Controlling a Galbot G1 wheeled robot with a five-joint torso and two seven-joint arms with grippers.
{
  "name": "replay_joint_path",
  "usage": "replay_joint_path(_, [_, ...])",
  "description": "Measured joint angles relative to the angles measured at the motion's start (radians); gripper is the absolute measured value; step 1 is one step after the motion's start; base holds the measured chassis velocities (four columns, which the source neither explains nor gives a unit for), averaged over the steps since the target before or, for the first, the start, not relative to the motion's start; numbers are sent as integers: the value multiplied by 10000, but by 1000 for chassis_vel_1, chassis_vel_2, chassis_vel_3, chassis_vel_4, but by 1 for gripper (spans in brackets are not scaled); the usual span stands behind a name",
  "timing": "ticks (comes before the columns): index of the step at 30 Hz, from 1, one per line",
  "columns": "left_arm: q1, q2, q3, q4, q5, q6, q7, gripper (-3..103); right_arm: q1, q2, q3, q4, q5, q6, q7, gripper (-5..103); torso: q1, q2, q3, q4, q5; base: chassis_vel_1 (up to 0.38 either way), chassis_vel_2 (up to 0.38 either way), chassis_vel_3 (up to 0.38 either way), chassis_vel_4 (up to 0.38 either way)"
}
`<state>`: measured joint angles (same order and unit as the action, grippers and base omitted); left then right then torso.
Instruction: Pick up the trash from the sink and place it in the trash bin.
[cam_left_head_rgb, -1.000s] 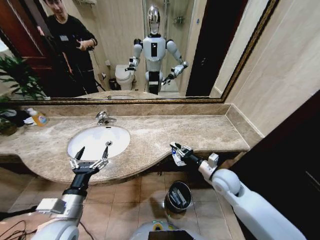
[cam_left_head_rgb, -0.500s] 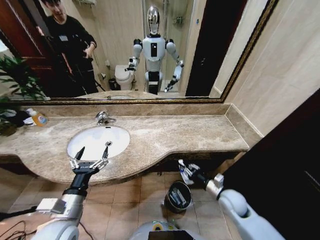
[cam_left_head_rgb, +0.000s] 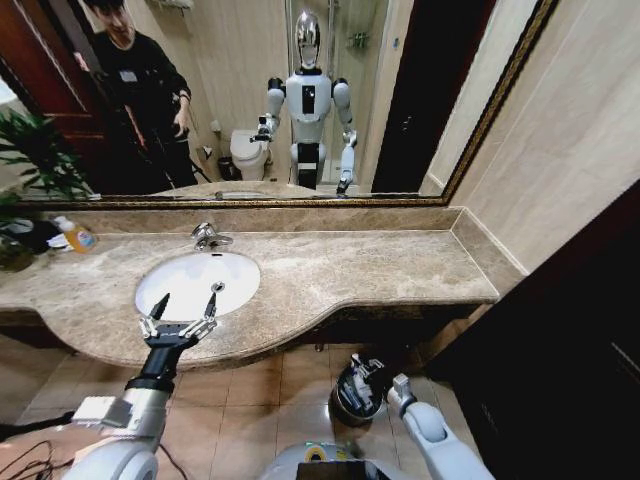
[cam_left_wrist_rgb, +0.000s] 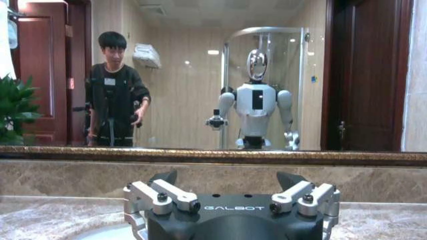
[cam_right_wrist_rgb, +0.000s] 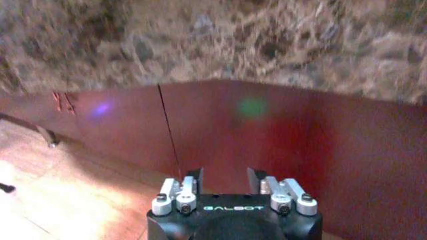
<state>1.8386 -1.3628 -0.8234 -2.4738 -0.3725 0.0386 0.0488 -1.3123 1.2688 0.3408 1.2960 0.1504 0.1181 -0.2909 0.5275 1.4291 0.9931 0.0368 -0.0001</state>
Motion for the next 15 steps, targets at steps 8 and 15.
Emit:
replay_joint_path(8, [0,0,0,0,0,0,0,100,291,-23,151,-552,-162,379,72,79,1,0,0,1,0,0,0,0,0])
replay_joint_path(15, [0,0,0,0,0,0,0,100,-482,-622,512,476,1106,653,365,99,1,0,0,0,4,0,0,0,0])
